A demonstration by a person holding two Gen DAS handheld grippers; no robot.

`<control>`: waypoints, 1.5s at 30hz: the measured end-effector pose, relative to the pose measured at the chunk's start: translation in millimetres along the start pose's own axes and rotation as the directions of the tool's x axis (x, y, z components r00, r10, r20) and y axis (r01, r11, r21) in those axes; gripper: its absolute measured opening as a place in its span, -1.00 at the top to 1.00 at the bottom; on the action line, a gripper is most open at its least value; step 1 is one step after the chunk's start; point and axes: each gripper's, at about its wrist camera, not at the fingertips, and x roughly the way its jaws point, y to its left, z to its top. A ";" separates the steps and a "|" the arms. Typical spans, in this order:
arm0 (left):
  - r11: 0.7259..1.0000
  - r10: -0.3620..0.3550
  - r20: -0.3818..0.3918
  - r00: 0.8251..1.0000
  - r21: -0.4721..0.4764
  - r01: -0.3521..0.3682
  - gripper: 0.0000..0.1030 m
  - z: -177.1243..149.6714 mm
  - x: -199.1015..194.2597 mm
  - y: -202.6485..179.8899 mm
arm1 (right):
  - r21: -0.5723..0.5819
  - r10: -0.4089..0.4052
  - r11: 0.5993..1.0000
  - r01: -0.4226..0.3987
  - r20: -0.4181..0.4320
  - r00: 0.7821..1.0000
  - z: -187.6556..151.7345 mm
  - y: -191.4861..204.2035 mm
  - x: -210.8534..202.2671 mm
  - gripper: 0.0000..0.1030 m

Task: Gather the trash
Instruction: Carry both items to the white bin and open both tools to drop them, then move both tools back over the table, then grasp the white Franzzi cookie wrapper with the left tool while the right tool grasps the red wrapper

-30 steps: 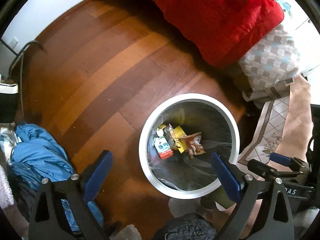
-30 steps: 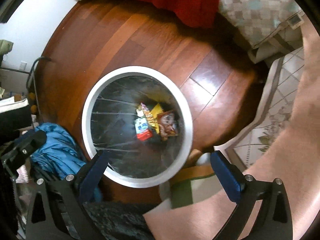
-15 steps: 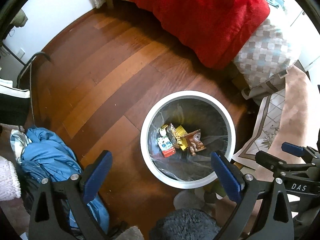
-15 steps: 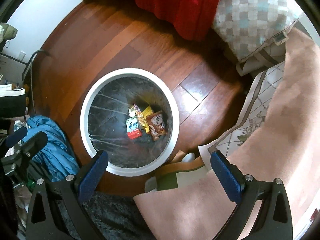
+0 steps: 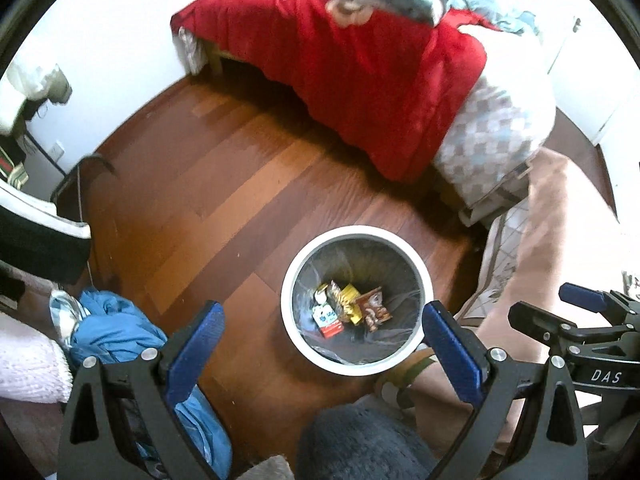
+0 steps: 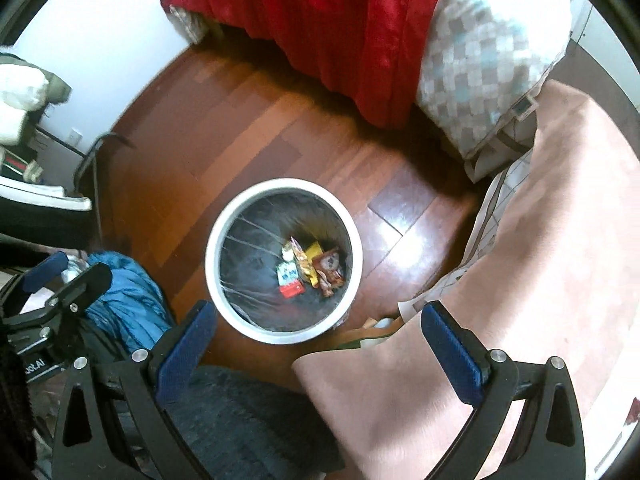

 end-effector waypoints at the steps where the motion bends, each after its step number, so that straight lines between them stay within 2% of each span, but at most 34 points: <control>1: 1.000 0.000 0.018 1.000 0.002 0.000 -0.96 -0.1 -9.5 -2.6 | 0.001 0.010 1.000 -0.010 0.020 1.000 -2.3 -0.6 -12.0 -1.00; 10: 0.999 0.014 0.160 0.987 0.049 -0.022 -0.96 -4.1 -80.6 -40.0 | 0.031 0.078 0.996 -0.084 0.174 0.982 -25.2 -15.3 -102.2 -1.00; 15: 0.997 -0.018 0.190 0.982 0.073 0.004 -0.96 -9.6 -95.6 -79.7 | 0.104 0.136 0.981 -0.167 0.255 0.957 -47.7 -49.0 -148.8 -1.00; 18: 0.993 -0.060 0.191 0.980 0.109 0.039 -0.96 -13.8 -91.0 -121.6 | 0.168 0.138 0.967 -0.192 0.286 0.948 -69.2 -83.7 -171.1 -1.00; 23: 0.975 -0.104 0.132 0.986 0.207 0.076 -0.96 -24.0 -61.3 -220.7 | 0.326 0.026 0.936 -0.132 0.308 0.951 -117.6 -177.5 -201.6 -1.00; 26: 0.955 -0.108 0.099 0.989 0.286 0.076 -0.96 -36.2 -37.5 -289.9 | 0.447 -0.067 0.892 -0.069 0.281 0.957 -148.2 -245.6 -211.0 -1.00; 29: 0.924 -0.122 0.033 0.992 0.369 0.101 -0.96 -54.8 -11.7 -359.1 | 0.574 -0.193 0.818 0.029 0.227 0.955 -184.7 -324.3 -214.5 -1.00; 32: 0.891 -0.120 -0.027 0.992 0.437 0.119 -0.96 -73.3 10.5 -410.0 | 0.669 -0.262 0.737 0.095 0.153 0.953 -217.5 -392.3 -207.1 -0.99; 35: 0.866 -0.111 -0.075 0.991 0.482 0.134 -0.96 -89.2 23.1 -451.3 | 0.708 -0.262 0.696 0.120 0.096 0.960 -234.5 -439.9 -189.9 -0.62; 36: 0.860 -0.111 -0.083 0.990 0.492 0.138 -0.96 -91.6 25.4 -459.8 | 0.722 -0.246 0.682 0.117 0.075 0.966 -240.5 -456.7 -179.5 -0.58; 39: 0.838 -0.119 -0.089 0.989 0.524 0.148 -0.96 -93.8 25.8 -484.7 | 0.725 -0.206 0.680 0.108 0.047 0.977 -242.8 -477.2 -154.9 -0.55; 41: 0.823 -0.136 -0.086 0.987 0.544 0.161 -0.96 -90.9 19.9 -497.7 | 0.722 -0.180 0.686 0.092 0.045 0.983 -244.1 -485.8 -143.4 -0.27; 42: 0.818 -0.147 -0.088 0.985 0.550 0.171 -0.96 -89.5 17.7 -504.4 | 0.722 -0.165 0.686 0.084 0.042 0.985 -246.0 -488.0 -137.4 0.02; 44: 0.805 -0.171 -0.086 0.982 0.563 0.189 -0.96 -85.3 12.4 -518.3 | 0.728 -0.152 0.683 0.063 0.057 0.987 -251.2 -491.1 -133.9 0.15; 45: 0.796 -0.191 -0.089 0.978 0.569 0.207 -0.96 -82.4 8.4 -526.4 | 0.729 -0.150 0.682 0.050 0.073 0.986 -254.6 -493.2 -134.5 0.32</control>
